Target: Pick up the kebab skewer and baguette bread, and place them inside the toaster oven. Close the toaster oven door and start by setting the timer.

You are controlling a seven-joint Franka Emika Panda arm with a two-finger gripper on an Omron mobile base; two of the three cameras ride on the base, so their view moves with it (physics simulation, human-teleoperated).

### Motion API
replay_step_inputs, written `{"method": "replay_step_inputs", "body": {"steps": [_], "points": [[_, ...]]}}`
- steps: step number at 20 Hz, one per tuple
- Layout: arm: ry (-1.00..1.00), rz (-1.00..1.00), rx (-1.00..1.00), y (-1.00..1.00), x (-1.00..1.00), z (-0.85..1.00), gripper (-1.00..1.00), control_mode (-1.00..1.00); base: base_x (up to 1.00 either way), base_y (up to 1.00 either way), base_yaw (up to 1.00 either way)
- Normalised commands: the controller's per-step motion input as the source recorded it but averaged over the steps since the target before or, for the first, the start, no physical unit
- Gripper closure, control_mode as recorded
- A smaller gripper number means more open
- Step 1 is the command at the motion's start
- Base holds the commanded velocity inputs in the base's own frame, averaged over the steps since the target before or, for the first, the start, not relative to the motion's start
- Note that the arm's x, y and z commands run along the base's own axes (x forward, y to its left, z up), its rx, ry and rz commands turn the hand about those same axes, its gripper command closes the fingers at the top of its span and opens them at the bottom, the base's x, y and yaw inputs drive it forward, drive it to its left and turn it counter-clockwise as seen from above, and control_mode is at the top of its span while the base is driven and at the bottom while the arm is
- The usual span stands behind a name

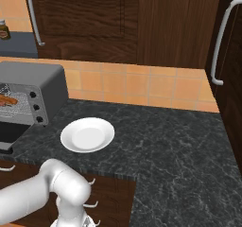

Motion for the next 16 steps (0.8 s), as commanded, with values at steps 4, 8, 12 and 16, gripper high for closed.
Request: {"method": "replay_step_inputs", "body": {"steps": [4,8,12,16], "points": [[-0.04,0.00,0.00,0.00,0.01,-0.04,-1.00,-1.00,0.00,0.00,0.00],[-0.08,0.00,0.00,0.00,0.00,0.00,-1.00,-1.00,0.00,0.00,0.00],[-0.07,0.00,0.00,0.00,0.00,0.00,-1.00,-1.00,0.00,0.00,0.00],[-0.02,0.00,0.00,0.00,-0.05,0.06,-1.00,-1.00,0.00,0.00,0.00]]}}
